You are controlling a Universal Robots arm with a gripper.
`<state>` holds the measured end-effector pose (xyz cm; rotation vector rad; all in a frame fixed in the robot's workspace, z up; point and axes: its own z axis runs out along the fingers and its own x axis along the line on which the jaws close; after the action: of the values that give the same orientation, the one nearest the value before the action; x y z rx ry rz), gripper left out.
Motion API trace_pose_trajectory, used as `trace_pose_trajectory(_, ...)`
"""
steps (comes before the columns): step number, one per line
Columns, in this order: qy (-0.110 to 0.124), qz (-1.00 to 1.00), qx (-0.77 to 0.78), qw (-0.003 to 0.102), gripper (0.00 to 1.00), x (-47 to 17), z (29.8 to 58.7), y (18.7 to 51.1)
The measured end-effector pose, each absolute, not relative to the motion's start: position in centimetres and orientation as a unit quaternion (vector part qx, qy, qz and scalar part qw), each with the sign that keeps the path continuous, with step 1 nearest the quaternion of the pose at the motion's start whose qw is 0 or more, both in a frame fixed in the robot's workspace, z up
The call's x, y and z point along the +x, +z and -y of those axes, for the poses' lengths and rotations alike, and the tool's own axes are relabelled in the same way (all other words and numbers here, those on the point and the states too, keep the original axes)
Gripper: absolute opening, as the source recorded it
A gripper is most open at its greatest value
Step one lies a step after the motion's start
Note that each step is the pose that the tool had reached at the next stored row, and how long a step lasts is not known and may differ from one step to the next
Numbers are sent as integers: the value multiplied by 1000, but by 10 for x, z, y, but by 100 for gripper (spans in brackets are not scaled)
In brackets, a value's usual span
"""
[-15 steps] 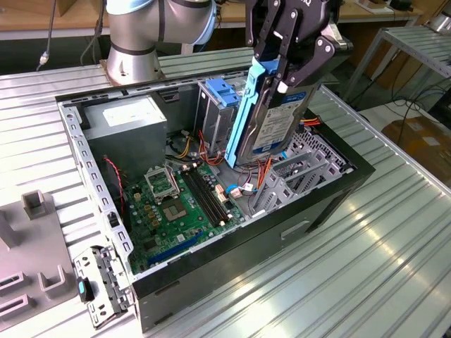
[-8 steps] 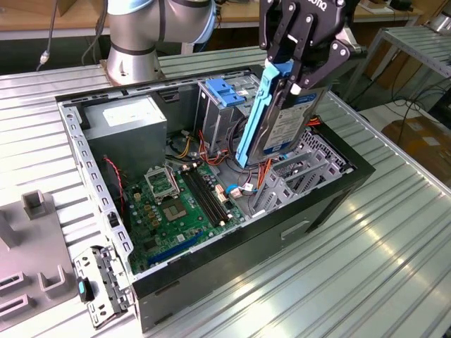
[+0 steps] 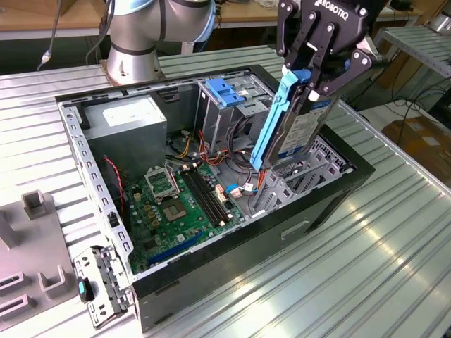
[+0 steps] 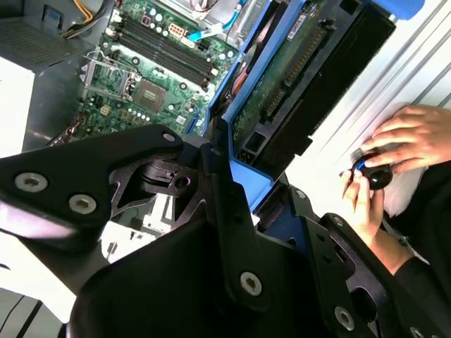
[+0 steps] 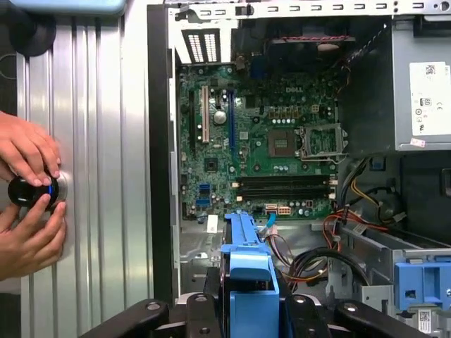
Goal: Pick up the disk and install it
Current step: 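Insert the disk into the insertion slot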
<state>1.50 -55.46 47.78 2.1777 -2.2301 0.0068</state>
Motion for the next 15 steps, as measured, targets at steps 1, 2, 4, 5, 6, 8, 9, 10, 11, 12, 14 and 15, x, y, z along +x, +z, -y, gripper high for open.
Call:
trace_pose_trajectory(1, 2, 715, 699, 12, 37, 21, 556, 476)
trace_pose_trajectory(2, 2, 715, 699, 12, 37, 26, 556, 475)
trace_pose_trajectory(4, 2, 715, 699, 12, 37, 36, 556, 473)
trace_pose_trajectory(5, 2, 715, 699, 12, 37, 40, 556, 472)
trace_pose_trajectory(6, 2, 715, 699, 12, 37, 43, 556, 471)
trace_pose_trajectory(8, 2, 715, 699, 12, 37, 59, 555, 467)
trace_pose_trajectory(9, 2, 715, 699, 12, 37, 61, 555, 466)
trace_pose_trajectory(10, 2, 715, 699, 12, 37, 63, 555, 464)
trace_pose_trajectory(11, 2, 714, 700, 12, 37, 64, 554, 462)
trace_pose_trajectory(12, 2, 714, 700, 12, 37, 64, 554, 461)
trace_pose_trajectory(14, 3, 716, 698, 12, 37, 65, 554, 457)
trace_pose_trajectory(15, 3, 717, 697, 12, 37, 66, 554, 456)
